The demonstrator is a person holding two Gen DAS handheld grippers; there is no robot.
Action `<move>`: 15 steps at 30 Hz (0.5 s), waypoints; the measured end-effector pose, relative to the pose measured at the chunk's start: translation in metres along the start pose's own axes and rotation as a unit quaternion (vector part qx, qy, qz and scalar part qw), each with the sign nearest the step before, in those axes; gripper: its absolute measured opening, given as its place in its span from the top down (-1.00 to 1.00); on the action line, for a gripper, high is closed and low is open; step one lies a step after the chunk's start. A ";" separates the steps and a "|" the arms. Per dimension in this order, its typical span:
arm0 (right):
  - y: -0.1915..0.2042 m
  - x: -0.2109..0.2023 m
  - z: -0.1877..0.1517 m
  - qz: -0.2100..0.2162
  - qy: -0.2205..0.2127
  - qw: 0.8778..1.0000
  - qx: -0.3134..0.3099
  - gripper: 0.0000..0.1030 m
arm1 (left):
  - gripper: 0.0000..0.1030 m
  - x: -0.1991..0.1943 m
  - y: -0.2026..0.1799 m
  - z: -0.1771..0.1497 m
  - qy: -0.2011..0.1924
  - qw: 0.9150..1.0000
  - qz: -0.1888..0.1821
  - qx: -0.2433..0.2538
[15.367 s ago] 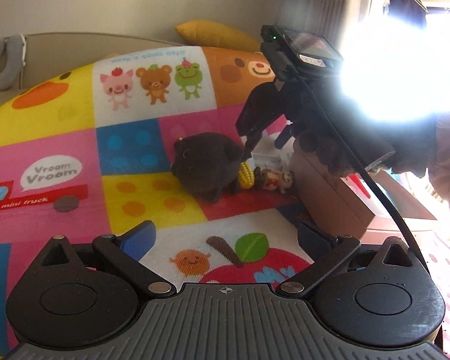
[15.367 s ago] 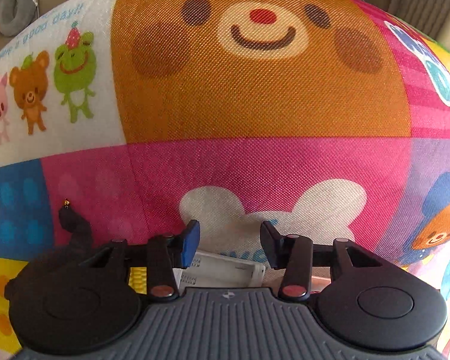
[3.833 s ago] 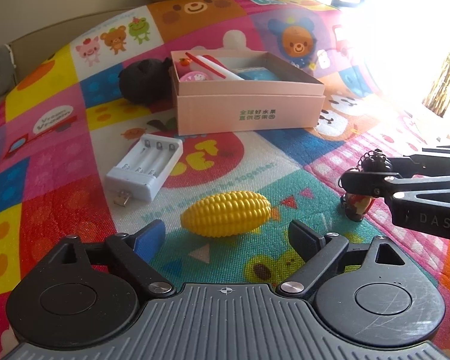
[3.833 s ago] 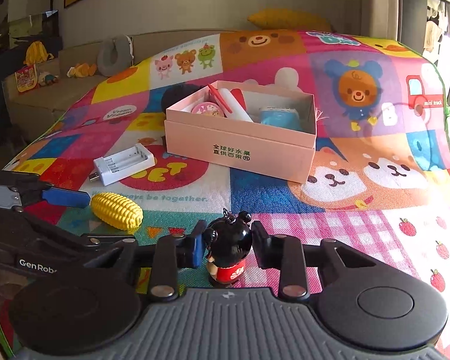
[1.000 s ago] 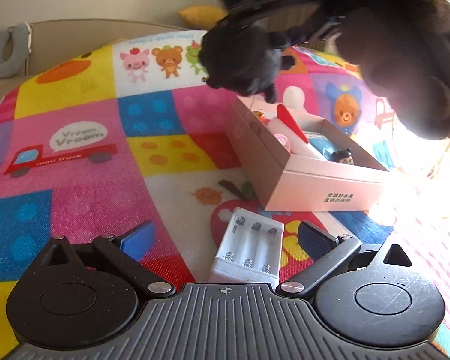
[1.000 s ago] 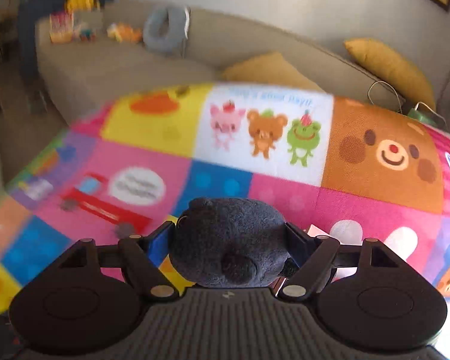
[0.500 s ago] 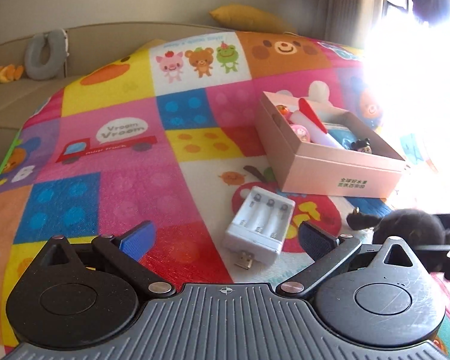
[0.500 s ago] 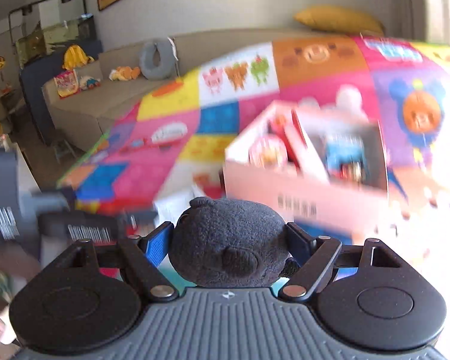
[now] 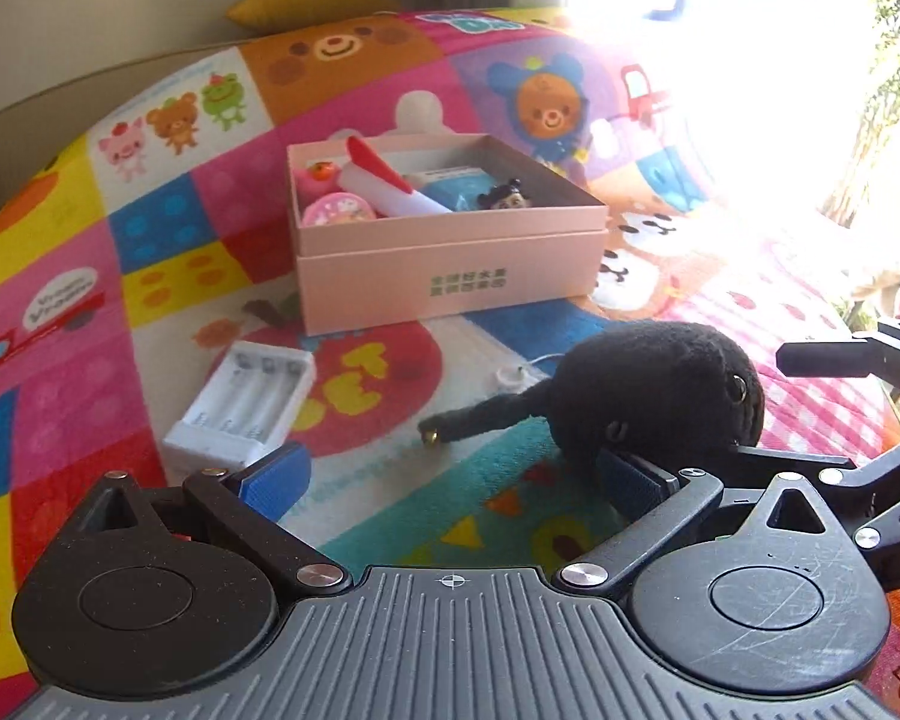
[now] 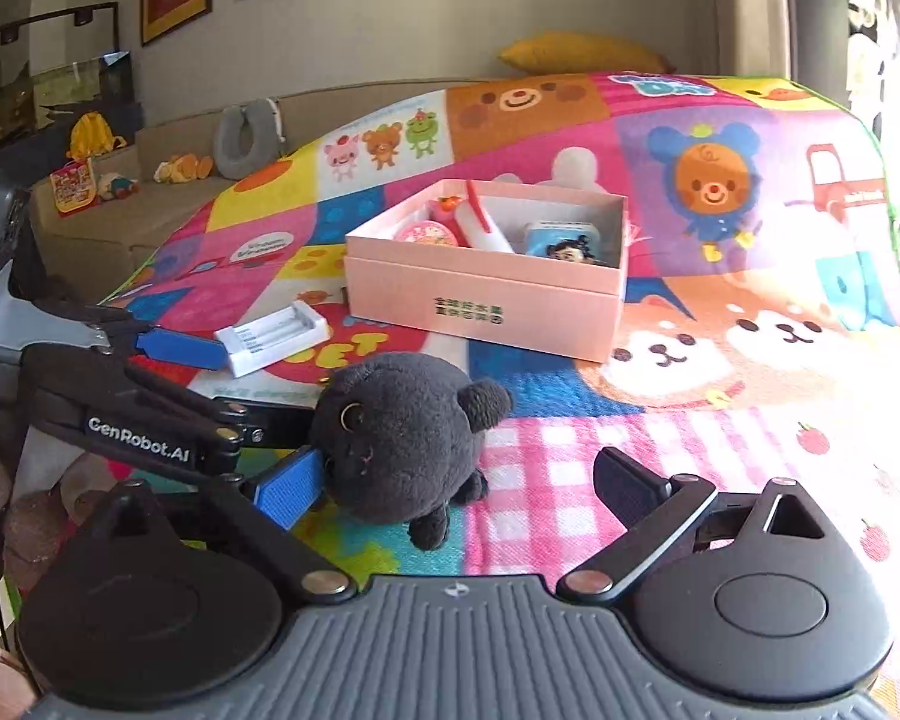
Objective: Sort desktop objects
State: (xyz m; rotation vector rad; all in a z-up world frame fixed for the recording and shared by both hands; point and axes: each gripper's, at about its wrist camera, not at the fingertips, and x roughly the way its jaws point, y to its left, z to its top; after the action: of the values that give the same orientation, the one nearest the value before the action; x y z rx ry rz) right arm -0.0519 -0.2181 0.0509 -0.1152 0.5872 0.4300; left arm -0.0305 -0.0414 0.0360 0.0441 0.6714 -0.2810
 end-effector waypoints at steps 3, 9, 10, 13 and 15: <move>-0.016 -0.001 -0.004 -0.018 0.005 1.000 0.020 -0.89 | -1.00 0.008 -0.013 0.013 -0.017 1.000 -0.001 0.026; -0.023 -0.006 -0.004 -0.044 0.002 0.999 0.008 -0.89 | -1.00 0.020 -0.027 0.041 -0.046 0.998 -0.021 0.034; -0.021 -0.007 -0.004 -0.045 0.001 0.999 0.000 -0.89 | -1.00 0.021 -0.028 0.043 -0.048 0.998 -0.026 0.033; -0.011 -0.007 -0.002 -0.048 -0.006 0.998 -0.040 -0.89 | -1.00 0.020 -0.026 0.048 -0.055 0.998 -0.023 0.031; -0.005 -0.003 0.001 -0.057 -0.008 0.996 -0.065 -0.89 | -1.00 0.013 -0.015 0.050 -0.067 0.998 -0.009 0.014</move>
State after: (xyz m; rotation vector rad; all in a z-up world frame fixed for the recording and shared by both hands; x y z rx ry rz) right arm -0.0516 -0.2230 0.0530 -0.2682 0.5342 0.3586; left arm 0.0052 -0.0652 0.0678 0.0453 0.5350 -0.3072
